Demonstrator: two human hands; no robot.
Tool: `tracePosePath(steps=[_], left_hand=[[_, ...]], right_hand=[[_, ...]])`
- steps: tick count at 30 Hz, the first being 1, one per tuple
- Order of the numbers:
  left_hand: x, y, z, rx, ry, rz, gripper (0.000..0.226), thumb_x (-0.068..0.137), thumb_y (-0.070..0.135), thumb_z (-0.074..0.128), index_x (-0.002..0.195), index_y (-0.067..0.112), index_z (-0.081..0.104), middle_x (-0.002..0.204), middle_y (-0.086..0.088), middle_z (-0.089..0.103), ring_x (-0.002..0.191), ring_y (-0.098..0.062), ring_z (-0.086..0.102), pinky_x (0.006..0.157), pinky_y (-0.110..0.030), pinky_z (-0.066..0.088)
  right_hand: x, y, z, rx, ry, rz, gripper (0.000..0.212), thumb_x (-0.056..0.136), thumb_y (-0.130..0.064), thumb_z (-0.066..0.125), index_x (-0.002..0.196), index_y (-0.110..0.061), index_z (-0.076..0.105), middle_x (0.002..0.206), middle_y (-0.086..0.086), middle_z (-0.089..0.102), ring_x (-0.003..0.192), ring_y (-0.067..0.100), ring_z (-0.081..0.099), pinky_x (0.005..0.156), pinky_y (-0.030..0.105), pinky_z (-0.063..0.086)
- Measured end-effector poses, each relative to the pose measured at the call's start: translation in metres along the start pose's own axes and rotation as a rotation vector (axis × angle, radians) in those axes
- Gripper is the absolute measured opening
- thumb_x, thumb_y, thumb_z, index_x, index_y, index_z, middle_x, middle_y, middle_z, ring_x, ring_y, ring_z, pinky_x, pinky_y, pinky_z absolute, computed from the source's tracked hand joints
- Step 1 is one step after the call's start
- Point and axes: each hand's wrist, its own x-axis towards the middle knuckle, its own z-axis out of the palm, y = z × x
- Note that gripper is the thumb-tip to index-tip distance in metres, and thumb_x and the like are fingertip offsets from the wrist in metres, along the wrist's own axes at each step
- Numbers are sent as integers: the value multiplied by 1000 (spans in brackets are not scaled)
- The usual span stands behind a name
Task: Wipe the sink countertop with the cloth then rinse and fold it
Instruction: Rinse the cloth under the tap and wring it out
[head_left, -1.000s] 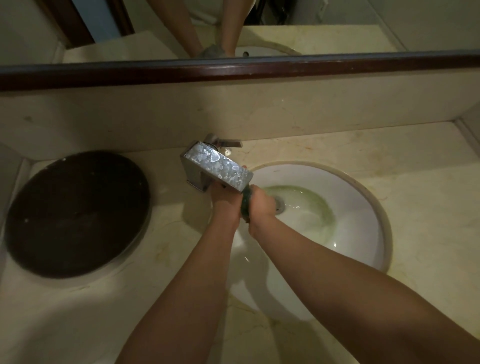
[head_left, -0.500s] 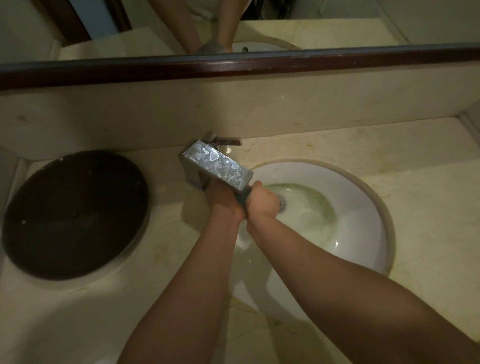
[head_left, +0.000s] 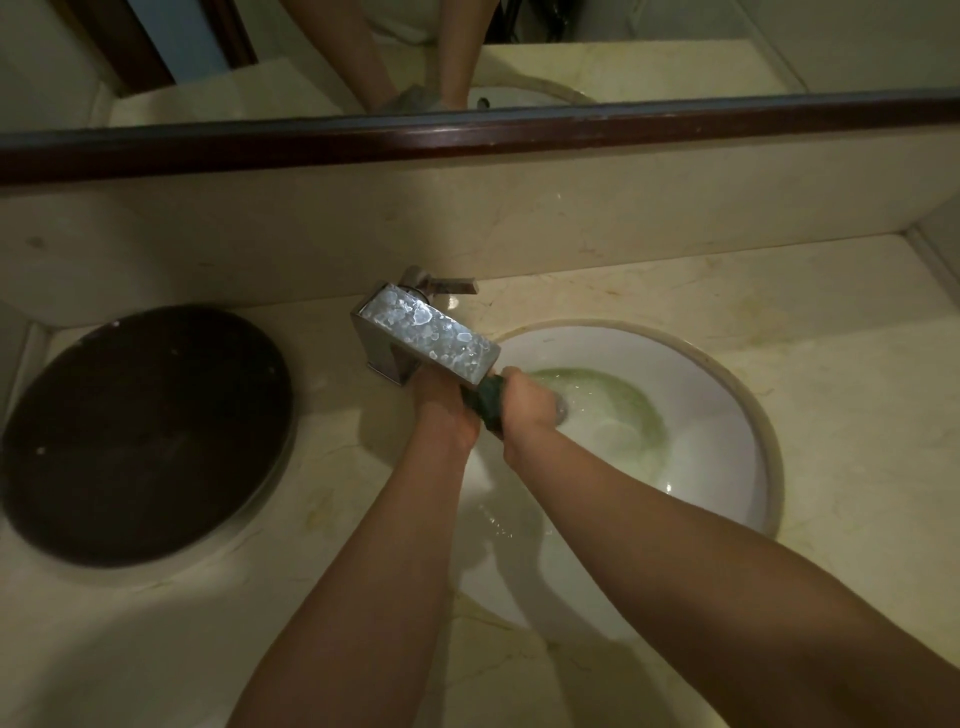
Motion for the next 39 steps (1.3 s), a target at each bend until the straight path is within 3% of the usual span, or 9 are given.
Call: tracePosePath(steps=[3, 8, 11, 17, 22, 24, 29, 34, 39], left_hand=[[-4, 1, -2, 9, -60, 29, 30, 97, 33, 34, 78, 18, 52, 68, 0, 57, 60, -14, 53, 66, -28, 44], [2, 3, -6, 84, -97, -25, 25, 97, 22, 41, 77, 15, 54, 67, -4, 62, 66, -18, 55, 80, -36, 45], [1, 5, -6, 255, -148, -45, 16, 94, 10, 50, 78, 14, 53, 76, -7, 59, 72, -19, 54, 71, -31, 47], [7, 4, -22, 557, -159, 142, 31, 87, -7, 60, 116, 5, 57, 94, -4, 65, 81, -8, 66, 65, -20, 54], [6, -1, -14, 460, -28, 75, 8, 94, 9, 55, 90, 15, 60, 86, -5, 64, 78, -20, 62, 71, -31, 47], [7, -1, -11, 397, -14, 36, 20, 100, 14, 42, 106, 11, 60, 98, -10, 65, 90, -24, 62, 74, -32, 46], [7, 3, 1, 86, -41, -8, 27, 95, 27, 41, 76, 16, 57, 71, -3, 61, 68, -17, 57, 72, -30, 47], [16, 1, -7, 28, 37, 94, 42, 93, 57, 36, 87, 21, 56, 75, -1, 61, 69, -18, 61, 66, -27, 50], [12, -5, 2, 12, 84, 93, 33, 101, 36, 28, 85, 22, 53, 81, 1, 56, 74, -13, 56, 64, -23, 47]], right_hand=[[-2, 3, 1, 194, 41, 119, 15, 80, -27, 60, 74, -14, 59, 89, 11, 68, 83, 25, 68, 74, 37, 58], [2, 1, -3, 256, 42, 147, 15, 82, -23, 62, 72, -12, 62, 80, 9, 67, 76, 23, 66, 64, 31, 51], [1, 2, 1, 250, 24, 147, 13, 79, -24, 65, 75, -11, 67, 79, 10, 69, 75, 27, 68, 58, 30, 50], [-3, -5, 0, 258, 22, 178, 9, 81, -16, 65, 82, -7, 64, 72, 9, 64, 58, 22, 62, 46, 26, 50], [-8, -5, 6, 215, 29, 127, 20, 81, -26, 67, 74, -9, 61, 87, 13, 67, 75, 30, 68, 60, 38, 58], [-10, -5, 8, 180, 37, 105, 25, 82, -33, 64, 69, -12, 58, 92, 13, 69, 83, 30, 67, 75, 42, 59], [-12, -6, 8, 188, 7, 83, 24, 76, -36, 59, 69, -13, 63, 88, 12, 72, 83, 28, 70, 81, 44, 58], [-11, -6, 12, 177, -114, 56, 34, 63, -44, 62, 77, -14, 73, 96, 12, 75, 90, 30, 71, 83, 44, 57], [-18, -5, 20, 138, -52, 52, 39, 59, -55, 67, 54, -17, 72, 75, 6, 75, 84, 29, 72, 77, 46, 58]])
